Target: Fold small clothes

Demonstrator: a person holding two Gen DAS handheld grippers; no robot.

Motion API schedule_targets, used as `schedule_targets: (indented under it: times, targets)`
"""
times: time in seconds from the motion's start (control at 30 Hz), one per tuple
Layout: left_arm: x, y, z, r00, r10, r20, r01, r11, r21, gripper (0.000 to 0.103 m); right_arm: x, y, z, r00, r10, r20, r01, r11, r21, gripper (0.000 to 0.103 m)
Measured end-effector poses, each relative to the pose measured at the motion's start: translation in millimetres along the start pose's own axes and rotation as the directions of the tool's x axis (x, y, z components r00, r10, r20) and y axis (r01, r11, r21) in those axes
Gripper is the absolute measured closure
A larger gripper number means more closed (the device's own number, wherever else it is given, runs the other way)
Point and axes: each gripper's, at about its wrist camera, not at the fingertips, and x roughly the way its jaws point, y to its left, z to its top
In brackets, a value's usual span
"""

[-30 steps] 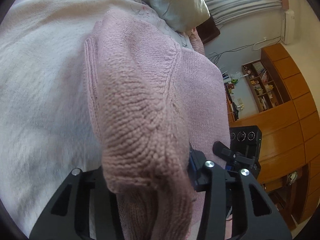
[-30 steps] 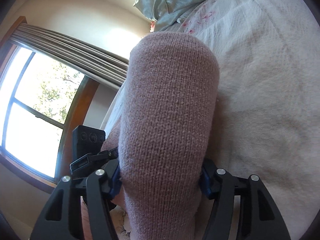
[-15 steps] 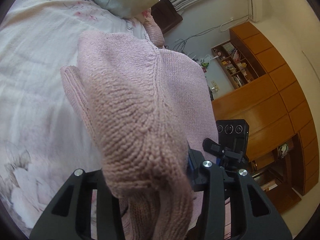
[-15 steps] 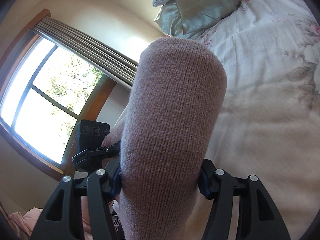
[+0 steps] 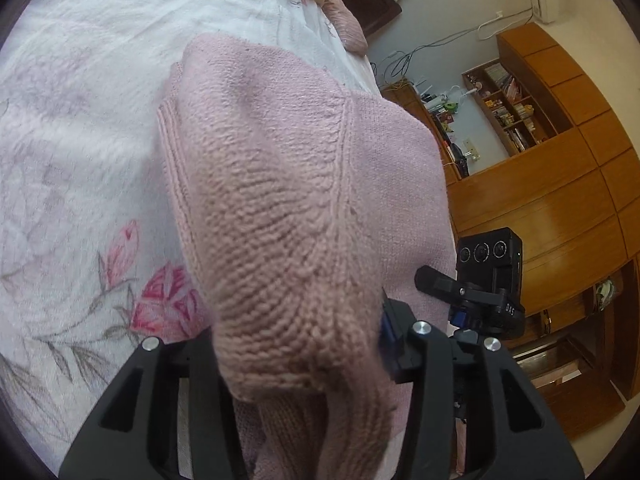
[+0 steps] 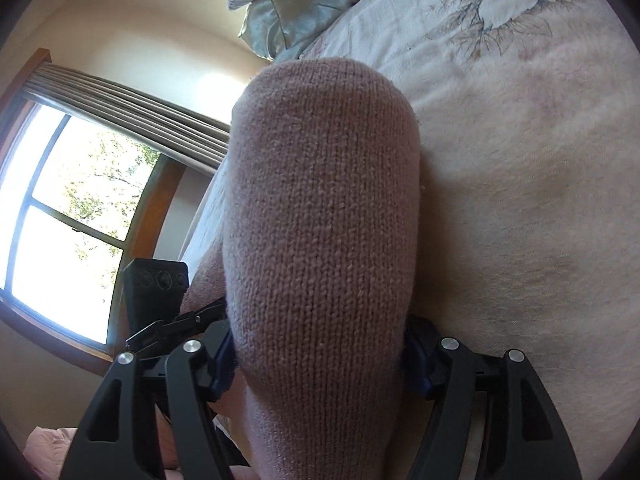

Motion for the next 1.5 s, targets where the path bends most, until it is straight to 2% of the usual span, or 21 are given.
schedule_targets:
  times: [0.07,0.23,0.43,0.47,0.5,0.57,0.6,0.7,0.8,0.87,0.9,0.97,1.1,1.2,1.3,1.37,1.5]
  targets:
    - [-1.2,-3.5,-0.3,1.000,0.010,0.007,-0.010,1.000,-0.002,0.050,-3.7,5.1,-4.2,1.000,-0.019,0.003,0.019,1.000,-0.010,0.030]
    - [-17.1,-12.4,-12.0,0.996,0.094,0.002,-0.094,0.995,0.018,0.038,-26.3,10.9,-31.3,0.998,-0.056,0.017,0.056,0.998,-0.012,0.025]
    - [-47.8,-4.8,-41.3,0.991,0.132,0.026,-0.132,0.991,0.020,0.037,-42.5,19.8,-76.5,0.998,-0.061,0.006,0.061,0.998,-0.028,0.025]
    - [-51.8,-4.6,-45.4,0.988,0.148,0.032,-0.149,0.988,0.027,0.037,-43.3,21.4,-83.5,0.998,-0.068,0.004,0.068,0.997,-0.032,0.031]
    - [-55.4,-5.1,-49.5,0.986,0.165,0.038,-0.167,0.985,0.042,0.038,-44.1,22.6,-90.0,0.997,-0.079,0.005,0.079,0.996,-0.037,0.044]
    - [-58.2,-9.5,-57.8,0.976,0.211,0.050,-0.214,0.974,0.070,0.039,-46.1,25.8,-98.9,0.991,-0.133,0.020,0.134,0.990,-0.051,0.058]
    - [-59.8,-11.2,-59.9,0.972,0.230,0.057,-0.234,0.969,0.078,0.040,-47.9,26.8,-101.6,0.988,-0.153,0.029,0.154,0.987,-0.055,0.062]
    - [-58.1,-11.9,-61.9,0.961,0.273,0.050,-0.277,0.956,0.094,0.040,-50.7,28.2,-108.3,0.982,-0.179,0.051,0.181,0.983,-0.031,0.067]
    - [-56.8,-9.9,-65.1,0.957,0.286,0.054,-0.290,0.952,0.103,0.039,-43.8,31.5,-113.3,0.963,-0.263,0.052,0.265,0.963,-0.040,0.067]
    - [-57.8,-11.6,-66.6,0.954,0.292,0.059,-0.297,0.949,0.106,0.039,-49.9,29.0,-118.8,0.953,-0.296,0.065,0.300,0.952,-0.057,0.063]
    - [-58.4,-14.4,-65.5,0.953,0.298,0.059,-0.303,0.947,0.102,0.039,-49.8,34.0,-120.1,0.946,-0.315,0.069,0.320,0.946,-0.060,0.057]
    - [-64.7,-18.2,-68.6,0.947,0.315,0.062,-0.319,0.943,0.095,0.040,-45.2,51.7,-119.8,0.929,-0.359,0.086,0.366,0.928,-0.075,0.054]
    - [-80.7,-28.6,-81.8,0.916,0.393,0.087,-0.400,0.911,0.101,0.034,-47.7,77.9,-132.4,0.874,-0.469,0.125,0.483,0.868,-0.115,0.022]
    - [-93.5,-40.5,-90.1,0.885,0.451,0.117,-0.463,0.880,0.110,0.025,-48.9,96.4,-140.8,0.833,-0.533,0.147,0.551,0.823,-0.139,0.015]
    - [-107.4,-54.2,-95.7,0.864,0.481,0.146,-0.497,0.862,0.101,0.020,-53.6,112.8,-147.2,0.809,-0.560,0.178,0.585,0.795,-0.158,0.012]
    - [-117.1,-62.3,-101.2,0.857,0.492,0.156,-0.509,0.855,0.101,0.020,-54.5,126.1,-150.0,0.789,-0.581,0.200,0.611,0.776,-0.156,0.009]
    - [-130.9,-83.6,-106.5,0.825,0.530,0.197,-0.556,0.823,0.116,0.016,-63.3,147.6,-157.7,0.754,-0.609,0.247,0.651,0.743,-0.155,0.006]
